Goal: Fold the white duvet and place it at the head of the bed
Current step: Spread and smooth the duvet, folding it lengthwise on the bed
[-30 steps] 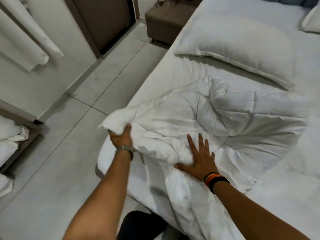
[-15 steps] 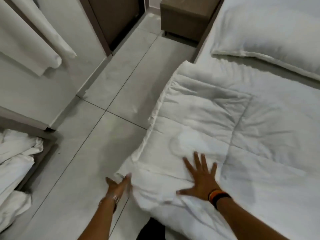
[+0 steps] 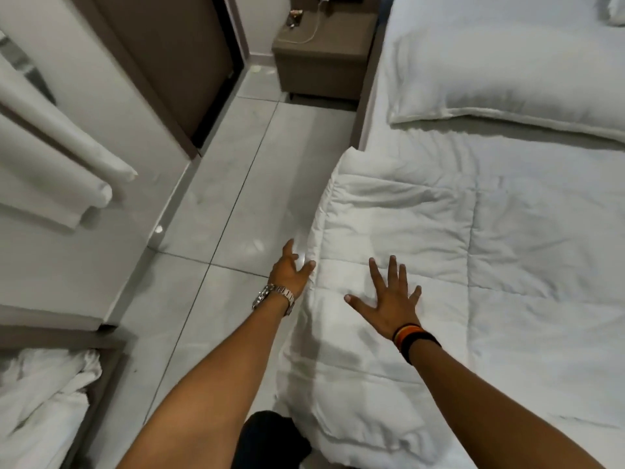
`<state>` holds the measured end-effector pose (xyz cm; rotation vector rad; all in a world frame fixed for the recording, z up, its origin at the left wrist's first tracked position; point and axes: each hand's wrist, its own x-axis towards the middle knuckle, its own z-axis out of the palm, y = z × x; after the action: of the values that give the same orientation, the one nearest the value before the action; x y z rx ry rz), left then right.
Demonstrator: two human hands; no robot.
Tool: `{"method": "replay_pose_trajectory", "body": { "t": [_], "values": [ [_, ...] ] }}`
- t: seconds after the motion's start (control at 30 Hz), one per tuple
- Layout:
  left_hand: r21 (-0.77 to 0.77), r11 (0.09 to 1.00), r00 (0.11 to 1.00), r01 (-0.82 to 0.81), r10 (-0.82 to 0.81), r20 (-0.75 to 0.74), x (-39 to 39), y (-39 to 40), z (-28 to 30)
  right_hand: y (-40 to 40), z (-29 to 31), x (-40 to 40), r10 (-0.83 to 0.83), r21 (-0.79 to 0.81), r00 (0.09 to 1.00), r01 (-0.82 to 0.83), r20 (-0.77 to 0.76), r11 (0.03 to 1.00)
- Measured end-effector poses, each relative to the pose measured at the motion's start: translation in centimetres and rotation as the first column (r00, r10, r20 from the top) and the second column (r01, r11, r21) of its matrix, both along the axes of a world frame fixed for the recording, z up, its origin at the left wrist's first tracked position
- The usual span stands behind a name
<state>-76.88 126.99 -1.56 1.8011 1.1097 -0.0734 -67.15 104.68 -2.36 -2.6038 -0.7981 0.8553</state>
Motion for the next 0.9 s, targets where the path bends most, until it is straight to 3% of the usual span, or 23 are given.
{"method": "replay_pose_trajectory", "body": {
  "t": [0.13, 0.3, 0.37, 0.47, 0.53, 0.6, 0.67, 0.73, 0.8, 0.83, 0.9],
  "values": [
    [0.124, 0.957, 0.963, 0.262, -0.267, 0.022, 8.7, 4.0, -0.9, 2.3, -1.9, 1.9, -0.201, 0.063, 0.980, 0.200, 0.008, 0.978],
    [0.223, 0.883, 0.885, 0.412, -0.446, 0.132, 23.4, 10.1, -1.6, 5.7, -5.4, 4.1, -0.474, 0.042, 0.880, 0.472, 0.042, 0.880],
    [0.257, 0.770, 0.771, 0.584, -0.625, 0.120, 28.3, 12.4, -2.1, 7.1, -6.6, 3.7, -0.520, -0.049, 0.850, 0.525, 0.088, 0.850],
    [0.275, 0.501, 0.508, 0.820, -0.860, 0.053, 33.2, 14.7, -2.8, 9.7, -7.3, 4.2, -0.594, -0.168, 0.796, 0.605, 0.116, 0.778],
    [0.227, 0.317, 0.332, 0.921, -0.943, -0.032, 34.0, 15.0, -1.7, 11.3, -6.6, 4.3, -0.649, -0.184, 0.758, 0.648, 0.064, 0.739],
    [0.223, 0.196, 0.225, 0.955, -0.968, -0.110, 33.9, 15.6, -0.4, 12.6, -5.7, 4.4, -0.711, -0.155, 0.702, 0.705, 0.022, 0.692],
    [0.176, 0.197, 0.222, 0.964, -0.965, -0.137, 33.7, 17.7, 1.5, 14.1, -4.4, 4.6, -0.755, -0.131, 0.655, 0.748, -0.009, 0.651],
    [0.123, 0.300, 0.317, 0.946, -0.938, -0.144, 34.4, 20.6, 3.2, 16.6, -3.0, 4.8, -0.776, -0.077, 0.631, 0.773, -0.022, 0.630],
    [0.202, 0.372, 0.407, 0.906, -0.896, -0.177, 34.9, 22.8, 4.3, 19.3, -1.9, 4.4, -0.769, 0.007, 0.639, 0.769, 0.003, 0.639],
    [0.284, 0.363, 0.426, 0.887, -0.881, -0.205, 34.9, 23.6, 4.3, 20.4, -1.6, 4.0, -0.748, 0.030, 0.664, 0.748, 0.013, 0.664],
    [0.391, 0.251, 0.387, 0.886, -0.865, -0.320, 34.3, 24.4, 4.0, 22.2, -1.4, 2.4, -0.717, 0.026, 0.696, 0.718, -0.042, 0.695]
  ]
}}
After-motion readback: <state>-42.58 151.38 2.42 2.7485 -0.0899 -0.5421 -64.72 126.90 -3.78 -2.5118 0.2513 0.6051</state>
